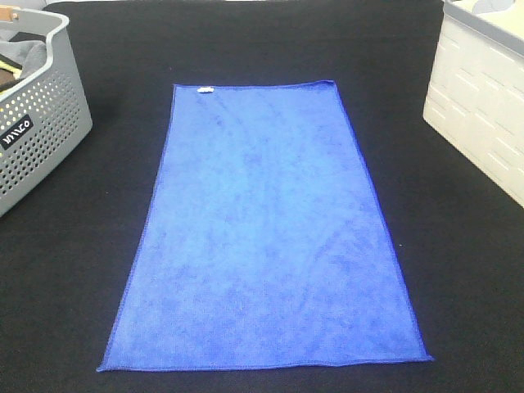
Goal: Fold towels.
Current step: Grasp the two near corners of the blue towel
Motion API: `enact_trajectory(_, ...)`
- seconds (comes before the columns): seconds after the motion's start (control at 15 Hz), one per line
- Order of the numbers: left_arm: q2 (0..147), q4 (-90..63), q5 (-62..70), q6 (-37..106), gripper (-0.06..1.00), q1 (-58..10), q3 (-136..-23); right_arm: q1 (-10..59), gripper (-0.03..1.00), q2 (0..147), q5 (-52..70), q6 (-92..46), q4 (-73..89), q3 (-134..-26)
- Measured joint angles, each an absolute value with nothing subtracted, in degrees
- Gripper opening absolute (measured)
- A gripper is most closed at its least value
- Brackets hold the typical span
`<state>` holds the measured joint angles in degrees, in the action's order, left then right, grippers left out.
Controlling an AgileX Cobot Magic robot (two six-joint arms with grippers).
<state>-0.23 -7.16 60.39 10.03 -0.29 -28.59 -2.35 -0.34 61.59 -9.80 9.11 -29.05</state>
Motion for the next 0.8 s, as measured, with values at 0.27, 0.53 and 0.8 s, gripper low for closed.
enact_trajectory(0.27, -0.2, -7.2, 60.4, 10.0, 0.64, -0.3, -28.6, -2.3, 0.76, -0.3, 61.6, -9.8, 9.1, -29.0)
enact_trajectory(0.53, -0.2, -7.2, 60.4, 10.0, 0.64, -0.3, -28.6, -2.3, 0.76, -0.3, 61.6, -9.8, 9.1, -29.0)
enact_trajectory(0.8, -0.2, -7.2, 60.4, 10.0, 0.64, -0.3, -28.6, -2.3, 0.76, -0.3, 61.6, -9.8, 9.1, -29.0)
